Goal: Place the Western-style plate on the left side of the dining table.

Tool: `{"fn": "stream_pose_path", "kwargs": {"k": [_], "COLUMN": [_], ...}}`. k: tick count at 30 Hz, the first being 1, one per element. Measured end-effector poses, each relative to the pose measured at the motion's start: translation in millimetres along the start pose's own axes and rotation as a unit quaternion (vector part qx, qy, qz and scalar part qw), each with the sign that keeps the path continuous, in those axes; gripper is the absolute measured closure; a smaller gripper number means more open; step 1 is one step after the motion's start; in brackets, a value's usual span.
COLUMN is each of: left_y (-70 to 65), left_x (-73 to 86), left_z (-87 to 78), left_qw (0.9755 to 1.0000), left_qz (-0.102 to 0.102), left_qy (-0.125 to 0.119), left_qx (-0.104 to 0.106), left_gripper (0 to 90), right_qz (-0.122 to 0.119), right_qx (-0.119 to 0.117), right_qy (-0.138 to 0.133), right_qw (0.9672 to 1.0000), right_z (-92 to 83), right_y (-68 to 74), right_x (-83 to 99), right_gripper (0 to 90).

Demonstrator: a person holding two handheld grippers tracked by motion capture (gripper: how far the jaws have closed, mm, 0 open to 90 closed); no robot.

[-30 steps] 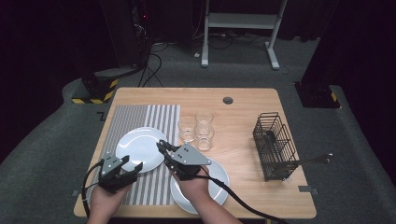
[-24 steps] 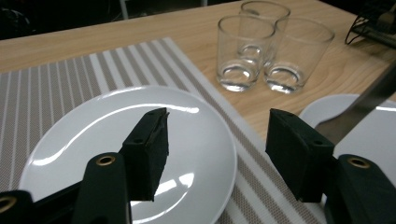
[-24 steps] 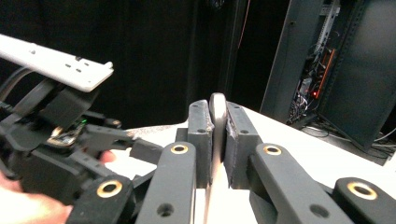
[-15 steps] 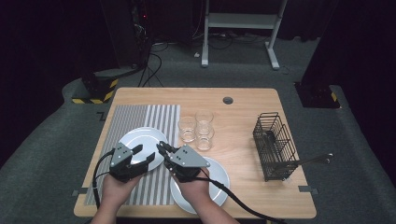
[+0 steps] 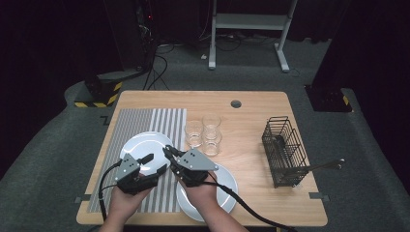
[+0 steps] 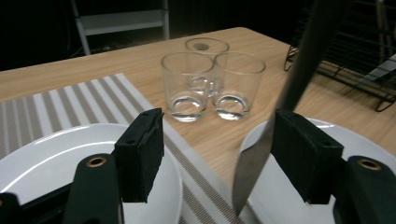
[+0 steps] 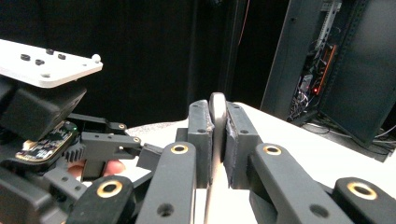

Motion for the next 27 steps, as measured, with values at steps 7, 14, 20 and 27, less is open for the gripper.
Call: {"fn": "stream_pose_path", "kwargs": {"k": [7,14,20,27], "left_y": [-10.8,-18.4,-20.7,-25.2], "left_x": [3.4,8.3,9.7,12.1], "left_z": [10.4,21.3,22.9,22.4], "left_qw": [0.9998,0.9996,0.9995,0.9987], "left_qz": [0.005,0.019,0.024,0.046], "left_qy": [0.001,0.001,-0.008,-0.02], "left_qx": [0.02,0.019,0.02,0.013], "left_gripper": [36.1,44.3,55.6,71.2], "right_qz": [-0.003,0.001,-0.001,-0.003], "right_qx": [-0.005,-0.004,-0.006,-0.006], "right_qy": [0.002,0.001,0.002,0.001], "right_qw": [1.0,1.0,1.0,1.0], "right_z": [3.5,3.9,4.0,4.0], "right_y": [0.6,1.4,3.5,4.7], "right_x": [-1.2,-0.8,-1.0,-0.8], "right_gripper": [82.5,82.6,82.5,82.5]}}
Point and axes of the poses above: each handheld gripper's, and its own axes: z roughly forward along the jaws, x roughly out of its underside, y roughly to its left, the point moved 3 cm from there along z, roughly forward along the jaws, and after that the axes turned 2 degrees about x, right-handed, at the moved point
